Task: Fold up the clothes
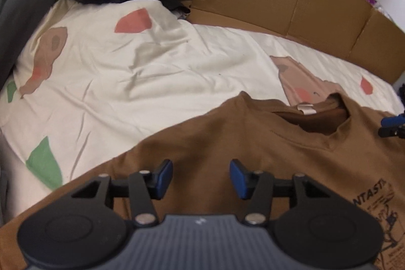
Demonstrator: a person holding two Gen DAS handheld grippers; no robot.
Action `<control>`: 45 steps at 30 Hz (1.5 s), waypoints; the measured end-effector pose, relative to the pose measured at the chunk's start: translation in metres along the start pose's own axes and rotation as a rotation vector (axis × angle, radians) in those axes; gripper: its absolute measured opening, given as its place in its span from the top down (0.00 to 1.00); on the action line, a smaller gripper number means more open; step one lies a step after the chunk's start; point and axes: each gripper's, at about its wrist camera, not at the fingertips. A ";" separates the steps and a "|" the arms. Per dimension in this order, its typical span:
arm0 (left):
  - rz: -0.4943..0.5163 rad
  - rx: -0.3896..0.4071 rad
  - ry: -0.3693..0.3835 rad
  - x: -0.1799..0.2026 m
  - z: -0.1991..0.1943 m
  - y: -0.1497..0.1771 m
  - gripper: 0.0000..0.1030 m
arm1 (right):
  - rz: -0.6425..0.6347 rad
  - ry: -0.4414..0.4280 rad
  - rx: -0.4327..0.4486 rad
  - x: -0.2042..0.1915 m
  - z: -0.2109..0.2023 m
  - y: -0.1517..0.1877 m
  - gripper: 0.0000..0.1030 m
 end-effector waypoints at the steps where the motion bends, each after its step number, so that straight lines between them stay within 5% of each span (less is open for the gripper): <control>1: -0.011 -0.004 0.016 0.000 0.003 0.000 0.67 | -0.003 0.003 -0.001 -0.003 0.003 0.000 0.51; 4: 0.005 -0.021 0.017 0.004 0.008 -0.002 0.90 | -0.023 0.033 -0.008 -0.006 0.012 -0.004 0.53; 10: 0.052 -0.011 0.018 0.010 0.002 -0.002 0.98 | -0.038 0.040 0.003 -0.006 0.019 -0.015 0.53; 13: 0.066 -0.005 0.022 0.011 -0.006 -0.002 0.99 | -0.070 0.033 -0.003 -0.011 0.025 -0.019 0.69; 15: 0.074 -0.002 0.024 0.011 -0.011 -0.001 0.99 | -0.075 0.033 -0.008 -0.012 0.026 -0.021 0.98; 25: 0.096 -0.031 0.051 0.008 -0.033 0.007 0.99 | -0.116 0.013 0.008 -0.022 -0.005 -0.016 1.00; 37: 0.086 -0.162 0.077 0.010 -0.019 0.043 0.99 | -0.163 -0.039 -0.113 -0.036 0.006 0.007 1.00; 45: 0.000 -0.179 0.073 0.004 -0.005 0.047 0.96 | -0.090 -0.055 -0.150 -0.034 0.019 0.016 0.99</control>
Point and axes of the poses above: each gripper's, at about its wrist camera, not at the fingertips, and z roughly the way its jaws point, x to its right, y to its underside, and after that the axes turned 3 degrees about -x, right-handed
